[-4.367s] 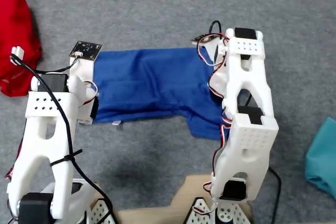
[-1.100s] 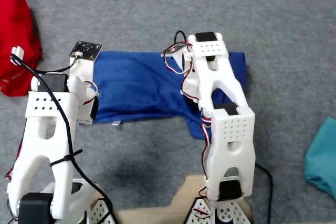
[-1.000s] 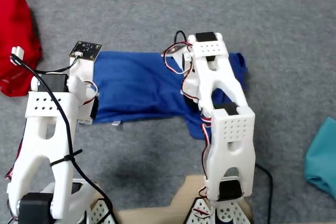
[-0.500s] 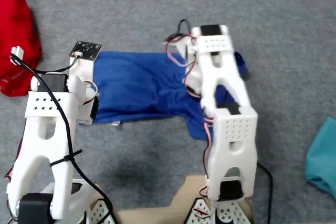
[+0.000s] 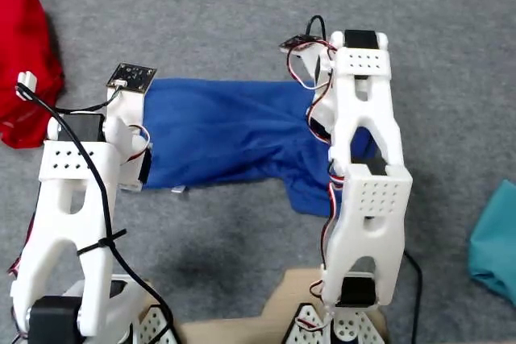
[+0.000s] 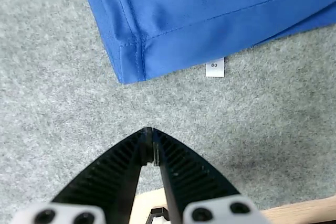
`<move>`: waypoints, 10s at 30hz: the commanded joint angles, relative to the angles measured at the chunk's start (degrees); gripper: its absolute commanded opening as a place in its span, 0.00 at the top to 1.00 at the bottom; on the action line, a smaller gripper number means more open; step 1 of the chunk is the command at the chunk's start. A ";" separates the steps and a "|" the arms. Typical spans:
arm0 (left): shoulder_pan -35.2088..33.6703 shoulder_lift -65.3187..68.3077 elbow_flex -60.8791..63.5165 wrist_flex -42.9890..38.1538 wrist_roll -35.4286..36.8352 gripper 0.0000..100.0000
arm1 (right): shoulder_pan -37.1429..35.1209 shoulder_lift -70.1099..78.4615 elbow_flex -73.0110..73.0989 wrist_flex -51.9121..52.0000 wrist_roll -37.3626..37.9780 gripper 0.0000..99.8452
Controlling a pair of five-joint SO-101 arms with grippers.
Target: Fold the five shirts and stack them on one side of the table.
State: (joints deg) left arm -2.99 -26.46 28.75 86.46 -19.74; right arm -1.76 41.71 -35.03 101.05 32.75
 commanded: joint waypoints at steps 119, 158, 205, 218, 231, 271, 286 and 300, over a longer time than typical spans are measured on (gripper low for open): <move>10.46 -11.56 6.07 -3.25 7.47 0.98 | 11.82 -75.65 79.34 -31.03 -23.91 0.87; 10.46 5.05 -2.55 -3.25 7.21 0.98 | 10.59 -19.03 35.03 -32.26 -30.51 0.98; 10.64 5.05 0.00 -4.48 7.21 0.98 | 8.22 4.79 -8.40 -20.48 -30.07 0.98; 8.18 7.25 2.55 -14.86 7.38 0.98 | 10.51 7.08 -9.19 -15.12 -17.41 0.78; 4.75 29.23 -8.00 -19.96 7.65 0.98 | 12.35 7.25 -28.79 -1.32 -17.14 0.52; 0.62 41.27 -16.53 -18.90 5.98 0.98 | 6.55 29.41 -41.01 -20.31 -17.14 0.99; -4.92 40.84 -16.79 -14.95 0.44 0.98 | 6.46 31.34 -43.91 -19.96 -17.23 0.99; 2.11 47.25 -57.58 -7.12 6.07 0.98 | 6.20 32.04 -51.30 -13.80 -17.49 0.99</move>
State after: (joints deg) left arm -3.52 17.58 -23.30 84.00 -14.20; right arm 4.13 73.80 -83.38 87.16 15.08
